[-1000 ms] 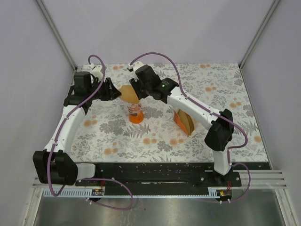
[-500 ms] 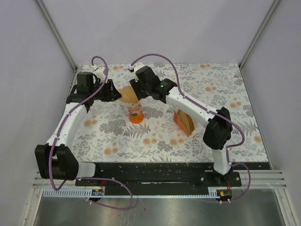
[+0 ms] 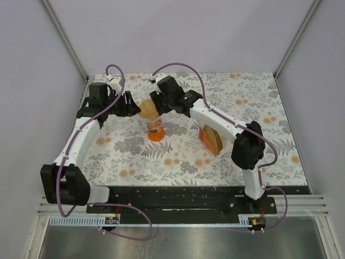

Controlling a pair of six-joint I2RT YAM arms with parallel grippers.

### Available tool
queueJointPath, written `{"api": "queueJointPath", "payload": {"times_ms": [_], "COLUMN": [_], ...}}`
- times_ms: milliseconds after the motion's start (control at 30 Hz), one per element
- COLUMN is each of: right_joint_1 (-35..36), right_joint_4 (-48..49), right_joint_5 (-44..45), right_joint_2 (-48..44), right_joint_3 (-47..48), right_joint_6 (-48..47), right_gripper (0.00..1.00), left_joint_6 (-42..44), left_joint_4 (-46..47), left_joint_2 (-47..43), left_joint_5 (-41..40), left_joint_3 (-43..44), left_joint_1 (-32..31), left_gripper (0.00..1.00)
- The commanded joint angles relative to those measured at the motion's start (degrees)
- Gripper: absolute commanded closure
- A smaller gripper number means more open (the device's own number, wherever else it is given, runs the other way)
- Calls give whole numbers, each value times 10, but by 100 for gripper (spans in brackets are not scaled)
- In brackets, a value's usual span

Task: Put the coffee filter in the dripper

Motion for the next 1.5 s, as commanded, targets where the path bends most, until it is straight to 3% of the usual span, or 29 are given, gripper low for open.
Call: {"api": "queueJointPath", "payload": {"times_ms": [0, 167, 267, 367, 700, 1467], "right_joint_1": [-5, -5, -5, -5, -5, -5], "right_joint_4": [16, 16, 16, 14, -1, -26], "right_joint_5": [-15, -34, -34, -38, -42, -42], "right_joint_2": [-3, -9, -10, -9, -9, -39], "right_joint_3": [4, 14, 21, 27, 59, 85], "right_joint_6": [2, -7, -12, -14, -27, -54], "right_gripper": [46, 41, 39, 38, 32, 30], "left_joint_6": [7, 8, 11, 12, 19, 38], "left_joint_4": [15, 15, 14, 14, 4, -12], "left_joint_2": [-1, -2, -2, -2, -7, -8], "left_joint_5": [5, 17, 19, 21, 18, 19], "left_joint_3": [23, 47, 53, 57, 78, 96], "left_joint_1": [0, 0, 0, 0, 0, 3], "left_gripper": [45, 35, 22, 1, 1, 1]}}
